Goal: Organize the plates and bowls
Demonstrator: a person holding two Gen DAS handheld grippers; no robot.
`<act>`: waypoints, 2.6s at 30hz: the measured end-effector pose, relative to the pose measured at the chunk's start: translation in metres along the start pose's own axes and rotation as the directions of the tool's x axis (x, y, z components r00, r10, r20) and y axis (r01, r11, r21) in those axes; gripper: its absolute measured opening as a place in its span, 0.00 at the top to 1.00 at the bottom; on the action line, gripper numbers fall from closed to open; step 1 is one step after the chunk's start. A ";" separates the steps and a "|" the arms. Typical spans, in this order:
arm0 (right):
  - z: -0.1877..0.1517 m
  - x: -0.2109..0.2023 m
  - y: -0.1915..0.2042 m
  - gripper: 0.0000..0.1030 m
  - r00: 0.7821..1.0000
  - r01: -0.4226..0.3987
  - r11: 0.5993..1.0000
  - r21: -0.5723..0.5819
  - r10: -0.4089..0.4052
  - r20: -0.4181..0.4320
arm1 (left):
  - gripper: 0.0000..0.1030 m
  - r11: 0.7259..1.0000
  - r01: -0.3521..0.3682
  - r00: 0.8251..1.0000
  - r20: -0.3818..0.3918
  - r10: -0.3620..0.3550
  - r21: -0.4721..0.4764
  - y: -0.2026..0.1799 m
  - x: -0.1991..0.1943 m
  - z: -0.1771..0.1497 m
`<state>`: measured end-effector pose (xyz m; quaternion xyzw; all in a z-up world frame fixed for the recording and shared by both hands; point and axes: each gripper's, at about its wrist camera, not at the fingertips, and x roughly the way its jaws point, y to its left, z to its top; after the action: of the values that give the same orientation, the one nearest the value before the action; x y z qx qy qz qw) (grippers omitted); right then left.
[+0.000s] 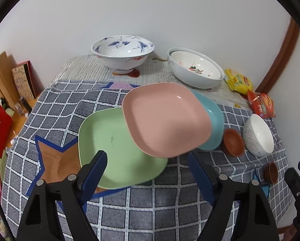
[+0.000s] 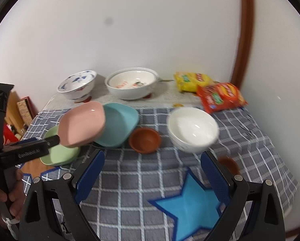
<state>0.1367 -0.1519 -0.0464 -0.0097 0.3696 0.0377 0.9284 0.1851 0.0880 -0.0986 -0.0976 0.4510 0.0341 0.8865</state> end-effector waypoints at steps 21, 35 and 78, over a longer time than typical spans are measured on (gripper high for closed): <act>0.061 0.120 0.067 0.19 0.974 -0.219 0.960 -0.176 0.205 -0.096 | 0.40 0.993 -0.027 0.998 -0.061 0.020 -0.111 0.024 0.060 0.033; 0.068 0.183 0.073 0.45 0.947 -0.282 0.950 -0.135 0.254 -0.195 | 0.60 0.993 -0.027 0.996 -0.091 0.016 -0.119 0.021 0.090 0.044; 0.022 0.014 0.073 0.92 0.955 -0.280 0.959 -0.037 0.275 -0.113 | 0.85 0.999 0.007 0.999 0.045 -0.005 -0.053 0.022 -0.069 -0.017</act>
<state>0.1566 -0.0775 -0.0390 0.0158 0.4151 0.1769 0.8923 0.1274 0.1076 -0.0563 -0.1219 0.4296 0.0457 0.8936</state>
